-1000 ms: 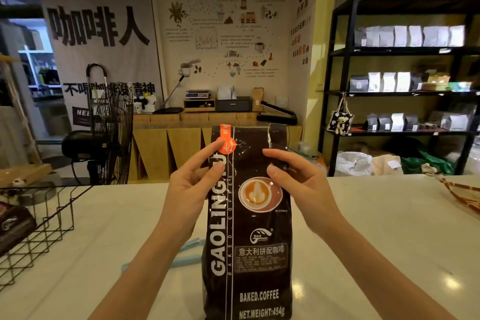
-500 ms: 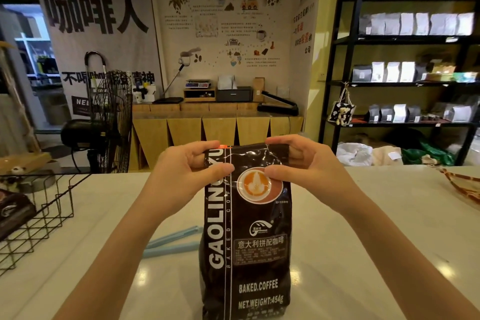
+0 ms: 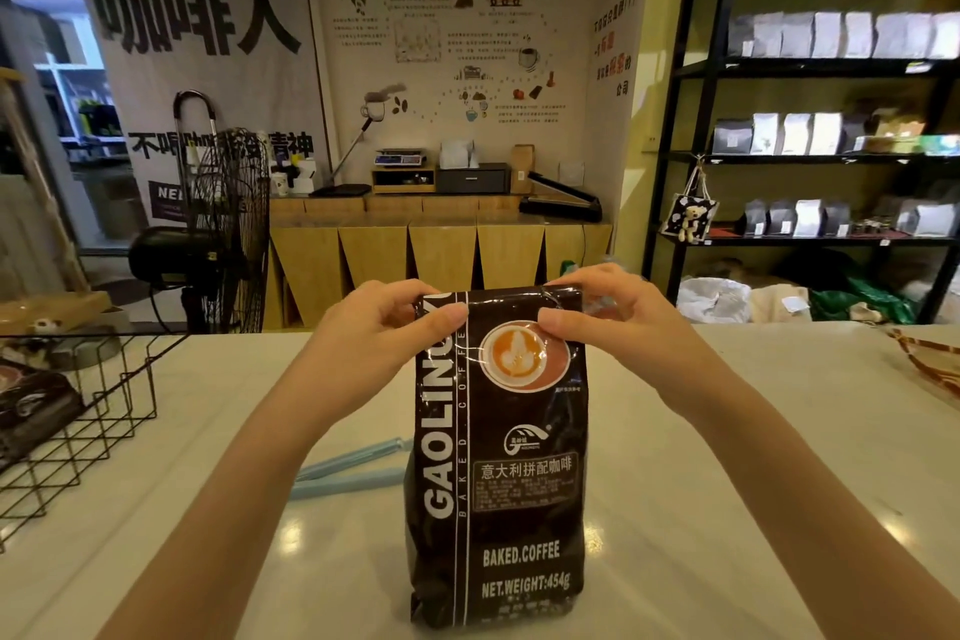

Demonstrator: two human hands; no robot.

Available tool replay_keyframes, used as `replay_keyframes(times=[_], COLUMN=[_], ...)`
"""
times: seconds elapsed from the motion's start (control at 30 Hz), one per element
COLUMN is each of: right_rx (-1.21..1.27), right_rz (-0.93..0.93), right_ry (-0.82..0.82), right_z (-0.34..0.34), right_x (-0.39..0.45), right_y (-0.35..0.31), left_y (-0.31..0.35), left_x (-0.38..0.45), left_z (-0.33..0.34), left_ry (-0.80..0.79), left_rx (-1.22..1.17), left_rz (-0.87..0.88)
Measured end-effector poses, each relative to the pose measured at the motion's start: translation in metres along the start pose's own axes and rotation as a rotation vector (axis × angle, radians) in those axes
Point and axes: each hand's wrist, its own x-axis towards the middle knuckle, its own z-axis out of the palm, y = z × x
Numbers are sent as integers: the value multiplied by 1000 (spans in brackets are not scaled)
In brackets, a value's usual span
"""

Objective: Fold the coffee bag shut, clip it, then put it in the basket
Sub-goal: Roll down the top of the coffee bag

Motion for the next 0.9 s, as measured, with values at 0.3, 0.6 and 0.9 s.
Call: replay_keyframes(times=[0.3, 0.6, 0.9], right_rx=[152, 225, 279], right_rz=[7, 1, -14], right_ry=[65, 84, 52], right_z=[16, 16, 17], right_x=[0, -3, -5], right_y=[10, 11, 8], left_y=[-6, -4, 0], left_x=[3, 0, -3], left_z=[14, 14, 16], left_ry=[61, 101, 100], left_rx=[-414, -543, -648], left_rz=[-82, -57, -55])
